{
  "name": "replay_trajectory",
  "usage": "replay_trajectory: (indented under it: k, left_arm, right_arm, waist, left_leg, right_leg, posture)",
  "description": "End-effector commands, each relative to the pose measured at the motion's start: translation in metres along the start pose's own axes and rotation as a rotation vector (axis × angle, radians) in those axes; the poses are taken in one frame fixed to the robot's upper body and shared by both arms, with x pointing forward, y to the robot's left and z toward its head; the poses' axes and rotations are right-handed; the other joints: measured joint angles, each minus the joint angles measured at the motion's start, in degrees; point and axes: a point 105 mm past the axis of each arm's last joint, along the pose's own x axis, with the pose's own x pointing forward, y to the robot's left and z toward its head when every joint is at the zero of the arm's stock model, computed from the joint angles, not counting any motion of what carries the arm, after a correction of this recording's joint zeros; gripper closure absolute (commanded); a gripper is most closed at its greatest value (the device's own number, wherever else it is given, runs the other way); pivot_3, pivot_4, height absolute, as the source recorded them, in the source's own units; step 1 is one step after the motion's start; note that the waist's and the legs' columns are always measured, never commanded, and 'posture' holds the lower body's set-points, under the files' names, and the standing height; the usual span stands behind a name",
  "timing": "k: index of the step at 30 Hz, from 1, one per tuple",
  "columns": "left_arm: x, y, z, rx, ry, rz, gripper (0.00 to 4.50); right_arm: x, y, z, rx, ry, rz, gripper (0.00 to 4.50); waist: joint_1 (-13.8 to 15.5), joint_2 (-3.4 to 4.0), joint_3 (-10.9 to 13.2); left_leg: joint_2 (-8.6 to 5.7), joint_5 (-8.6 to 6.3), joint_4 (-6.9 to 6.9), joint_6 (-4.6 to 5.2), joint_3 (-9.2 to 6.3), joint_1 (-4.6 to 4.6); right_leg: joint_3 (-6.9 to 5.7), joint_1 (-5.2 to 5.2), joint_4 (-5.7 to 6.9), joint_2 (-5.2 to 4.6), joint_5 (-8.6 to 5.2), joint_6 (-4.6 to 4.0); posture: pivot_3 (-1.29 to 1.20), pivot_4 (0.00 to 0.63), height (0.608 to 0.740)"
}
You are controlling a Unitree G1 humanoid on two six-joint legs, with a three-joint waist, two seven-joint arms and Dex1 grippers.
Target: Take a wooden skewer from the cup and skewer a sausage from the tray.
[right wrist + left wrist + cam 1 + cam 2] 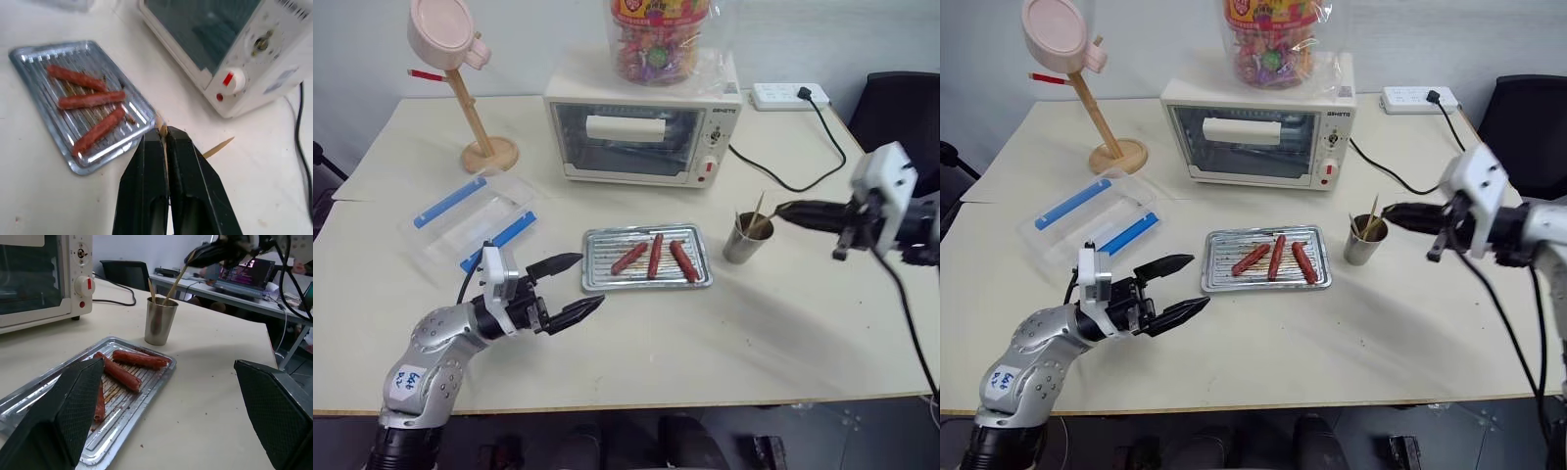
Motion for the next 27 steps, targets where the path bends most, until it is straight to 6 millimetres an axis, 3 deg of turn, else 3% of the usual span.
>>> replay_trajectory:
  k: [1,4,6,12,16,25,27]
  left_arm:
    - [0.006,-0.01,0.006,-0.073,-0.044,-0.092,0.0]
    - [0.012,-0.014,0.01,-0.083,-0.061,-0.122,0.0]
    - [0.018,-0.017,0.014,-0.103,-0.084,-0.156,0.0]
    - [0.042,-0.017,0.034,-0.154,-0.193,-0.244,0.0]
    - [0.052,-0.021,0.043,-0.182,-0.247,-0.29,0.0]
    - [0.056,-0.03,0.054,-0.211,-0.313,-0.298,0.0]
    - [0.055,-0.029,0.054,-0.223,-0.325,-0.285,0.37]
  right_arm:
    - [-0.028,-0.006,0.056,0.022,-0.208,-0.019,4.48]
    - [-0.032,0.006,0.068,0.16,-0.289,0.073,4.48]
    - [-0.023,0.024,0.066,0.295,-0.33,0.195,4.48]
    - [0.024,0.069,0.063,0.605,-0.548,0.449,4.48]
    - [0.046,0.091,0.056,0.692,-0.589,0.504,4.48]
    - [0.065,0.111,0.051,0.779,-0.636,0.52,4.48]
    - [0.066,0.112,0.05,0.786,-0.635,0.519,4.5]
  waist:
    - [0.0,0.0,0.0]
    - [0.2,-0.04,0.0]
    - [0.4,-0.05,0.0]
    - [0.6,-0.14,0.1]
    - [0.6,-0.14,0.1]
    - [0.5,-0.15,0.1]
    - [0.5,-0.14,0.0]
  left_leg:
    - [0.02,0.0,-0.01,0.0,-0.01,0.0]
    - [0.03,0.0,-0.03,0.0,-0.01,0.0]
    - [0.03,0.0,-0.01,0.0,-0.01,0.0]
    - [0.02,0.0,0.13,0.0,-0.02,-0.01]
    - [0.01,0.01,0.12,-0.01,-0.02,-0.1]
    - [-0.07,0.0,0.73,0.0,-0.06,-0.84]
    - [-0.06,0.0,0.71,-0.01,-0.06,-0.84]
  right_leg:
    - [-0.01,0.0,-0.01,0.01,0.0,0.0]
    - [-0.01,0.0,-0.02,0.01,0.0,0.0]
    - [-0.01,0.02,-0.02,0.01,0.0,0.0]
    - [-0.02,0.03,0.11,0.01,0.02,0.02]
    - [-0.03,-0.08,0.1,0.01,0.02,0.02]
    - [-0.07,-0.71,0.47,-0.03,0.05,0.08]
    - [-0.07,-0.74,0.49,-0.02,0.05,0.07]
  posture:
    - [0.0,0.15,0.74]
    - [0.0,0.15,0.74]
    - [0.0,0.15,0.74]
    - [0.0,0.15,0.74]
    - [0.0,0.15,0.74]
    - [0.0,0.15,0.74]
    - [0.0,0.15,0.74]
